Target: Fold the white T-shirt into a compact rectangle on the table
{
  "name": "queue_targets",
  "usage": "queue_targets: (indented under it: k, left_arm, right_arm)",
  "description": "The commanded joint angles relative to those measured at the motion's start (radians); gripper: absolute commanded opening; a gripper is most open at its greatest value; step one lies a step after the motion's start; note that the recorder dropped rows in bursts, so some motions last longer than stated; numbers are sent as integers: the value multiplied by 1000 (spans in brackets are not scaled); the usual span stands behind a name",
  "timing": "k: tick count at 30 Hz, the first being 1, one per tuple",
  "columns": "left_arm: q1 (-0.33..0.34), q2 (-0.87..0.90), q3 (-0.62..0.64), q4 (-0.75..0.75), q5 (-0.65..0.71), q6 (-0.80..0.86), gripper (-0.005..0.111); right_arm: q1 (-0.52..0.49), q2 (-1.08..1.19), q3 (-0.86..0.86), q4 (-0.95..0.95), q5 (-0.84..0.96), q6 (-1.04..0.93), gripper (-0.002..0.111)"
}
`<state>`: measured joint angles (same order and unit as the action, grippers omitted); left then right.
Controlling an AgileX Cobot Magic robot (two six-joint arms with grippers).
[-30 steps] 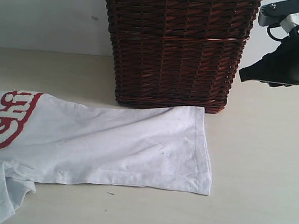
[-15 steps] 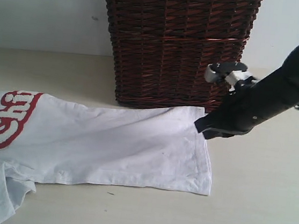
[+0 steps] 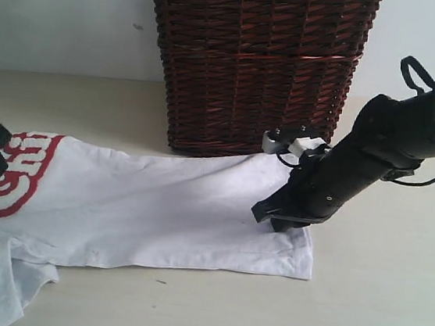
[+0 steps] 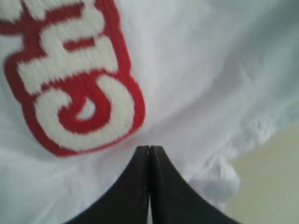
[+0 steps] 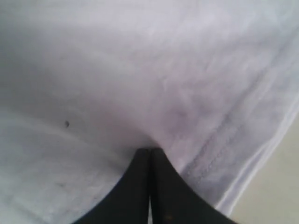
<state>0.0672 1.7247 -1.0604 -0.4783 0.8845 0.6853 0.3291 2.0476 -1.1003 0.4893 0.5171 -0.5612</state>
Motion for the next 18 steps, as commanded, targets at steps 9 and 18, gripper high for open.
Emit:
queue_targets:
  k: [9,18]
  left_arm:
    - [-298,-2,156,129,58,67,49]
    - [-582,75,223,449,-118,-269,69]
  right_arm:
    - [-13,-1,24,-489,63,432,0]
    - [-13,-1,24,-489,61,432,0]
